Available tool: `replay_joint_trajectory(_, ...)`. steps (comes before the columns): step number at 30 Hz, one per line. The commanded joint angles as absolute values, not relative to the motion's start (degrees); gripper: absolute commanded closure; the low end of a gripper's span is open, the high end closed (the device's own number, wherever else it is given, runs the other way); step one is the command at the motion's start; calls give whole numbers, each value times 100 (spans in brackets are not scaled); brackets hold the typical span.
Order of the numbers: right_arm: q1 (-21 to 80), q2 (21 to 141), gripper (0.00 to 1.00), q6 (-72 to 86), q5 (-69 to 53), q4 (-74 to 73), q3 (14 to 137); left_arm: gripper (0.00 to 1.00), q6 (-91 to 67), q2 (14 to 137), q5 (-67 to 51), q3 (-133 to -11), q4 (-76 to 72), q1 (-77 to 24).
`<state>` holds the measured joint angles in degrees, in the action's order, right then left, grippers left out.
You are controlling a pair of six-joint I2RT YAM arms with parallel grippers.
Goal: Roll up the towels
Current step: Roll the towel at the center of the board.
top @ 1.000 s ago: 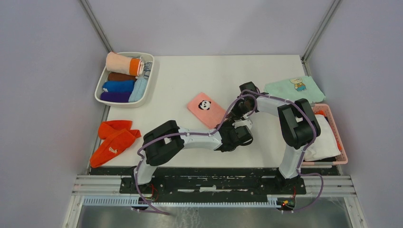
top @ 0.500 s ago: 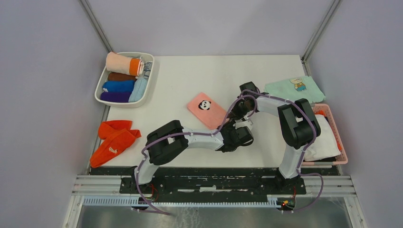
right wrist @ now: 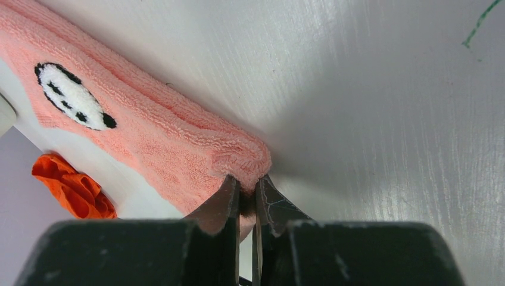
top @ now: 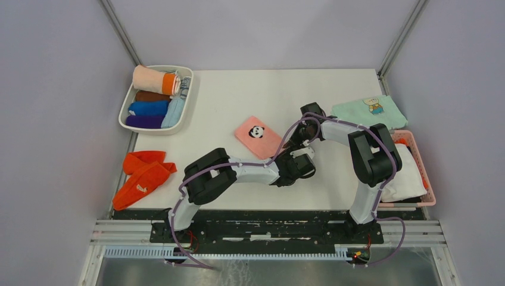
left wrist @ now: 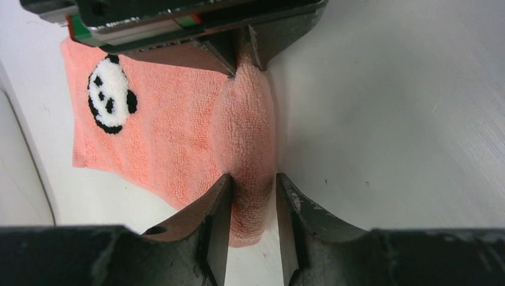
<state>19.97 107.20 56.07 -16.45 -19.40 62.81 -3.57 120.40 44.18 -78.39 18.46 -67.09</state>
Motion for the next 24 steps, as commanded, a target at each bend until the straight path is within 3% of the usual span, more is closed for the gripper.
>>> replay_joint_trajectory(1,1982,10705,98,5501,-1546,-2153,6295,62,-548,12193,3769,-7769,1932,-6618)
replay_joint_trajectory(8,1971,10578,95,5389,-1667,-2136,6359,84,-778,12154,3251,-7609,1966,-6394)
replay_joint_trajectory(12,1898,10363,86,5201,-1906,-1901,6360,96,-1095,11834,2429,-7390,1825,-6034)
replay_joint_trajectory(19,1714,9722,58,4833,-2445,-1274,6007,97,-1895,11141,-178,-6909,1332,-4992)
replay_joint_trajectory(24,1533,9399,48,4969,-2758,-383,5334,97,-2635,11089,-1780,-6700,973,-4259)
